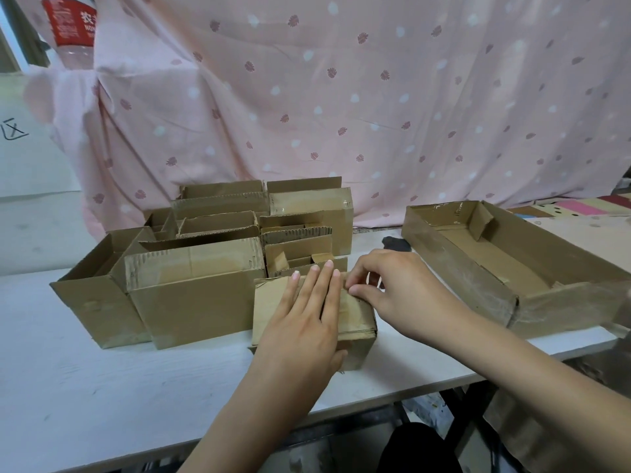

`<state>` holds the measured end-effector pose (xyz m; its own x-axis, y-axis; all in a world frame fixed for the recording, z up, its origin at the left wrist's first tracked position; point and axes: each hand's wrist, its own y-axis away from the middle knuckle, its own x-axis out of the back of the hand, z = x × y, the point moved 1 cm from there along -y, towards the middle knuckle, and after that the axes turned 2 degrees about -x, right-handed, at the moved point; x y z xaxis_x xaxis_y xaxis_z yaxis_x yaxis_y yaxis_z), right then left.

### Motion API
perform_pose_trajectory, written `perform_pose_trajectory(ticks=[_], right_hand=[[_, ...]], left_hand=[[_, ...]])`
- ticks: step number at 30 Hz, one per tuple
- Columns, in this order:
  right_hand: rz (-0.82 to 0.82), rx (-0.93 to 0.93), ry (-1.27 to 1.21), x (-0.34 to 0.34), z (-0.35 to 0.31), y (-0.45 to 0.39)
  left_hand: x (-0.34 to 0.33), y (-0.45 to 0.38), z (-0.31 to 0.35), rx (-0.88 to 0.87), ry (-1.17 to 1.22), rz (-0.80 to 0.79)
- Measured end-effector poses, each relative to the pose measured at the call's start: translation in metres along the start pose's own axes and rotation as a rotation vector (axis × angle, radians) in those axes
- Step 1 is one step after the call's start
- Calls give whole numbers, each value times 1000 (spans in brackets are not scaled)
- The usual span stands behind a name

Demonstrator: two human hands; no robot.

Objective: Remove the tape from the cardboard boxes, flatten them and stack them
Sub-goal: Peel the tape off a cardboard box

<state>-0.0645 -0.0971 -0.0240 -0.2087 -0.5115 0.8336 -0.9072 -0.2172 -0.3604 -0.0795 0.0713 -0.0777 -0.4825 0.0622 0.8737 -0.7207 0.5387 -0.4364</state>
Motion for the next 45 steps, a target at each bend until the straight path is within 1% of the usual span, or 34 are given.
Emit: perform_pose_trajectory(ticks=[5, 10, 11, 14, 16, 18, 19, 24, 26, 28, 33, 38, 45], right_hand=[[-167, -46, 55, 1, -6, -12], [-241, -39, 62, 3, -6, -14], [-245, -28, 40, 4, -6, -12], [-241, 9, -36, 7, -3, -7], [-251, 6, -84, 11, 2, -3], [-267, -13, -132, 15, 8, 1], [-270, -26, -165, 17, 10, 2], [-238, -21, -307, 12, 12, 4], [-202, -24, -294, 9, 13, 2], [-185, -17, -218, 9, 14, -1], [-193, 17, -201, 13, 15, 3], [-203, -18, -261, 19, 23, 7], [-275, -101, -405, 26, 33, 16]], left_hand=[[-2, 0, -1, 9, 13, -2], [-5, -2, -2, -4, 24, 1], [-7, -2, -3, -1, 19, -2], [-2, -4, -5, 31, 24, -76], [2, -5, -5, 13, 27, -68], [6, -4, -5, 7, 76, -133], [10, -4, -4, 6, 82, -134], [12, -5, -3, 24, 93, -173], [11, -7, -3, 27, 86, -200], [11, -6, -4, 26, 83, -212], [10, -6, -5, 28, 77, -223], [6, -6, -9, 50, 88, -214], [6, -8, -8, 44, 91, -205]])
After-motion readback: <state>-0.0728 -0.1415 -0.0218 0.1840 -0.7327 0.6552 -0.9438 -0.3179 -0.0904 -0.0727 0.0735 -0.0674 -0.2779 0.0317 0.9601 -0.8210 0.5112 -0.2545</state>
